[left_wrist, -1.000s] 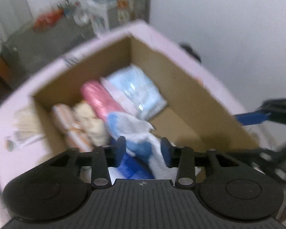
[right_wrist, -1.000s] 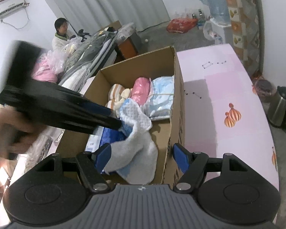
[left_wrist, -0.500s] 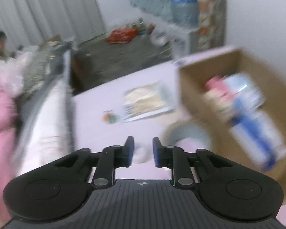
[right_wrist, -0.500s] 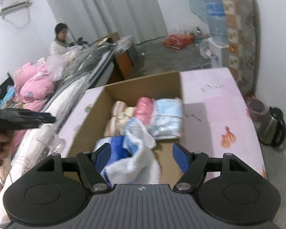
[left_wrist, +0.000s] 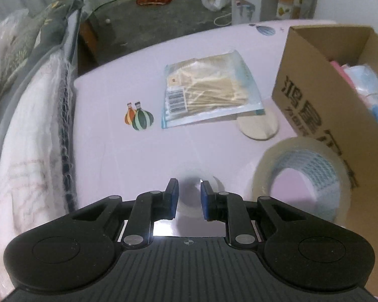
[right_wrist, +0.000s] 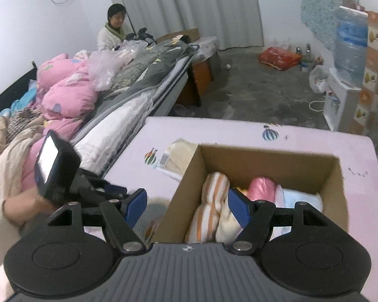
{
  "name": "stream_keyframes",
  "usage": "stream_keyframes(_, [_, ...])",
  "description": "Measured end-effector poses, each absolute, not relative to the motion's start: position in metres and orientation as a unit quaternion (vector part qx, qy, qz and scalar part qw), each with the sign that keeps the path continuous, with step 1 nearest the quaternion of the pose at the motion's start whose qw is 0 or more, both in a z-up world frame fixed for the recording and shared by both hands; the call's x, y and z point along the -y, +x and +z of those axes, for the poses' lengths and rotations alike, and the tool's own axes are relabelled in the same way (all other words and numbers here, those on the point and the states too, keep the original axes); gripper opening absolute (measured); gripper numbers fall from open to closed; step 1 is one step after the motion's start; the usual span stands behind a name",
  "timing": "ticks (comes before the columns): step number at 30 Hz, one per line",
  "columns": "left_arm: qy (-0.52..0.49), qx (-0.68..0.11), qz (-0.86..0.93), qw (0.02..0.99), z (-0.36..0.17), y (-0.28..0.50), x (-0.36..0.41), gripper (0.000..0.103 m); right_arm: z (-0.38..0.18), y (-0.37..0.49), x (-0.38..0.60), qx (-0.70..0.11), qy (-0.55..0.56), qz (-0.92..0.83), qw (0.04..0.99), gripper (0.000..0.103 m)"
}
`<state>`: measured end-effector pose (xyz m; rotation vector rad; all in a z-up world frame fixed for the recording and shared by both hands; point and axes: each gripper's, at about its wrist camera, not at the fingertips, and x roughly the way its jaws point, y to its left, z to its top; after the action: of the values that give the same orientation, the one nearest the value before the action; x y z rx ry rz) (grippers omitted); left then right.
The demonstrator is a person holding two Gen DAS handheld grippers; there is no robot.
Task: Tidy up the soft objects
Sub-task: 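Grasp the white ring with the left tool while the right tool grasps the stick bag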
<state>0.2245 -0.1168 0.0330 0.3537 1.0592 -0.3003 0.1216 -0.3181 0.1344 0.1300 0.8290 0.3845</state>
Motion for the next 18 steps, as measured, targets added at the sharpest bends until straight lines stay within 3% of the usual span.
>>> stream_keyframes(8, [0.196, -0.49, -0.128, 0.839, 0.019, 0.236, 0.11, 0.014, 0.111, 0.196, 0.261, -0.393, -0.057, 0.166, 0.903, 0.049])
stream_keyframes(18, [0.146, -0.533, -0.148, 0.82, 0.011, 0.262, 0.095, 0.015, 0.076, 0.267, 0.165, -0.439, -0.205, 0.228, 0.844, 0.049])
